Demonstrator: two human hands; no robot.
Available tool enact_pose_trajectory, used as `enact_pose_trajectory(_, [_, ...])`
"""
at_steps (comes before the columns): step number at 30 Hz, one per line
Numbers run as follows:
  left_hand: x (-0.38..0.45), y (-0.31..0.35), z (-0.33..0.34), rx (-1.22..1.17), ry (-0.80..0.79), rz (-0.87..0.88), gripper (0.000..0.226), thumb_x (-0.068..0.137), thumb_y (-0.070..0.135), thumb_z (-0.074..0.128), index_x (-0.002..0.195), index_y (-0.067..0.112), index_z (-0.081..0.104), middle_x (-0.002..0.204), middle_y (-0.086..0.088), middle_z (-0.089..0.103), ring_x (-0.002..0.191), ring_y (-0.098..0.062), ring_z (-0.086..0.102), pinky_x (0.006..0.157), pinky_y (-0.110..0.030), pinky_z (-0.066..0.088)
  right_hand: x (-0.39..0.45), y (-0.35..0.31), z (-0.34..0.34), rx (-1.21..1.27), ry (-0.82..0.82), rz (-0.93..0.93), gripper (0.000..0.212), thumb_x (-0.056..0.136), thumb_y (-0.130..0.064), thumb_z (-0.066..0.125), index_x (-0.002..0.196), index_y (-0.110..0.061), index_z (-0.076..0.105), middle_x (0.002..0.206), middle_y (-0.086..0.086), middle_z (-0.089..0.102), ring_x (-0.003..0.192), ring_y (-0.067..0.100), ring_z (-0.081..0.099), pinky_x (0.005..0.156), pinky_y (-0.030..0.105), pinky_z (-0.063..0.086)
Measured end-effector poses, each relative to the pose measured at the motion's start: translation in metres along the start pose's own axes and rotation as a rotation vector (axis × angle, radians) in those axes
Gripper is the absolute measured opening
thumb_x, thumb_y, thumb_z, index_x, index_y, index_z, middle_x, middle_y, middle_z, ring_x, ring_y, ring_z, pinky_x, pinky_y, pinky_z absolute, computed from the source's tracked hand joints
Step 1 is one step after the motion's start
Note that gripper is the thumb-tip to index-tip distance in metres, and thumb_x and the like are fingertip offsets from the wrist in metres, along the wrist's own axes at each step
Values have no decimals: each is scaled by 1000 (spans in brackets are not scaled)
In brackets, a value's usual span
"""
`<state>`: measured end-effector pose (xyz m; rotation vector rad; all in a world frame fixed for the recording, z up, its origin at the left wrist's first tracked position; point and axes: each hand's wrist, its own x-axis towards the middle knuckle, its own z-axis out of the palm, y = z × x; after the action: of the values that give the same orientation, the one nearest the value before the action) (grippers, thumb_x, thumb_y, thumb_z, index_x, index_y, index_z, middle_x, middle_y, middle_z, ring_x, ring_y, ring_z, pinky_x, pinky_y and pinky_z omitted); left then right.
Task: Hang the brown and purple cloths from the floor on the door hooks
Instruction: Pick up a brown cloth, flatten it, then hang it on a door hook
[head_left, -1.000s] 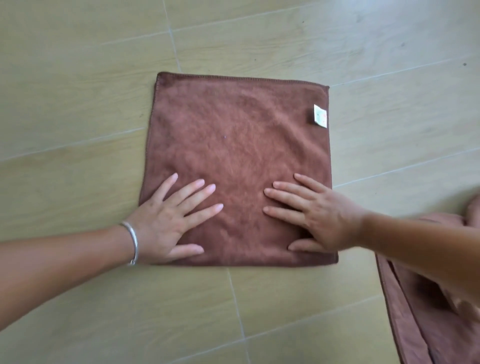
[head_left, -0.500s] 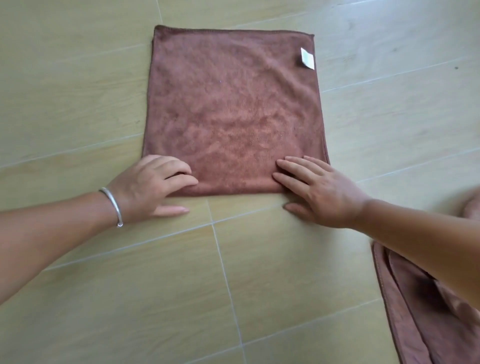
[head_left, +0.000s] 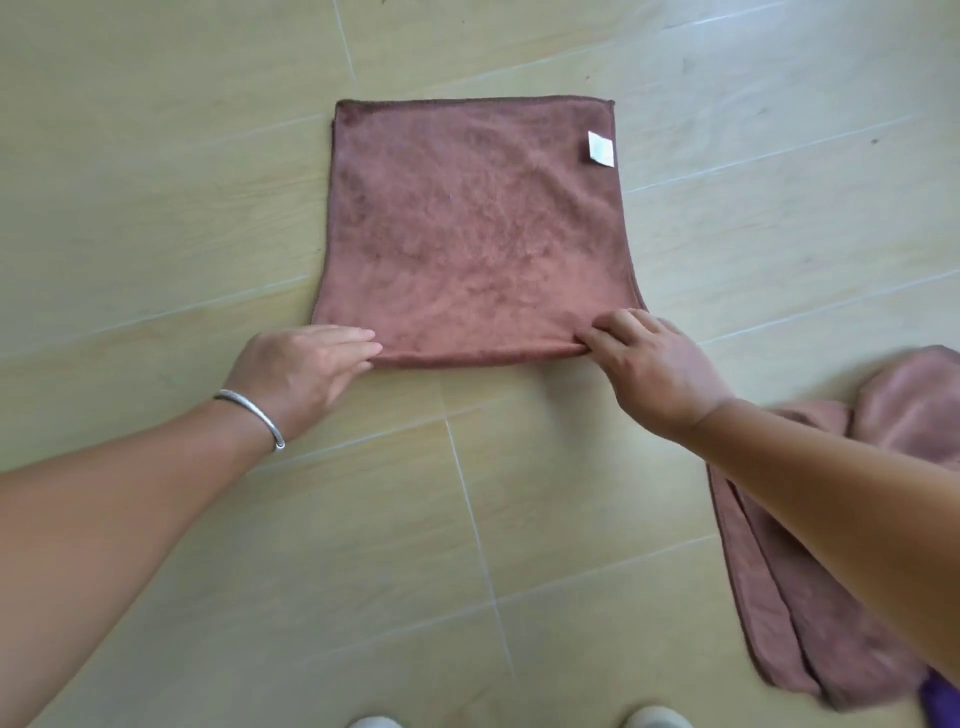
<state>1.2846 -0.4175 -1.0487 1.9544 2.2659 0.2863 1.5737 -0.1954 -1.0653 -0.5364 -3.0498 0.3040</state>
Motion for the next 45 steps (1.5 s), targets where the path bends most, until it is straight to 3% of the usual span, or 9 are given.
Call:
enact_pose_trajectory(7, [-17,35,-136,39,-24,-145,15,84,19,68,97,18,76,87,-6,75,64,-30,69,49,-31,48,0,-39,-141,37,-20,22,5,86,-2,65,90,1,64,80,19,54,63,38,55,54,44,49])
enact_pose_trajectory(12, [-23,65,-265,50,-16,-170,20,82,27,60,93,22,75,74,-4,73,55,-27,67,44,-30,46,-2,-72,-271,89,19,92,17,92,-20,63,97,-4,66,79,15,63,65,37,62,50,42,50])
enact_pose_trajectory(17, [-28,86,-411,25,55,-130,35,87,38,43,90,23,75,72,0,72,55,-24,66,44,-29,47,-2,-108,-428,26,-6,-42,7,86,-10,69,88,-5,65,67,7,61,52,29,59,41,36,47])
enact_pose_trajectory(20, [-35,98,-509,24,104,-90,38,86,38,41,86,22,75,69,3,71,52,-22,65,43,-27,46,1,-133,-537,-32,-93,-144,25,65,5,73,85,-6,62,62,4,55,45,26,52,37,30,43])
enact_pose_trajectory(24, [-44,126,-639,-2,154,-58,27,84,36,43,86,28,69,67,7,70,49,-14,62,40,-25,42,4,-167,-671,-108,-145,-302,34,66,4,66,96,-12,66,75,5,59,55,26,58,42,32,48])
enact_pose_trajectory(33, [-53,149,-871,2,210,-175,28,87,37,47,93,25,71,83,12,68,72,-14,63,58,-25,44,36,-236,-881,7,99,-155,21,89,-38,61,104,-24,64,94,-7,62,79,18,62,68,28,50])
enact_pose_trajectory(36, [-49,138,-935,15,279,-183,22,93,34,49,96,26,69,87,12,66,78,-14,62,65,-27,45,63,-255,-942,-14,127,-117,16,91,-36,58,102,-25,62,99,-9,62,88,18,60,77,30,46])
enact_pose_trajectory(40, [-49,117,-1012,76,295,-208,16,97,32,50,103,32,65,94,15,64,85,-12,61,73,-29,46,101,-286,-1013,-84,192,-79,14,89,-35,60,98,-30,52,93,-8,64,87,18,59,71,31,42])
enact_pose_trajectory(45, [-51,95,-1094,147,374,-249,16,97,34,46,101,36,61,91,20,62,84,-7,58,72,-25,43,146,-321,-1081,-123,272,-57,24,91,-34,59,113,-30,51,95,-9,68,86,19,60,72,30,46])
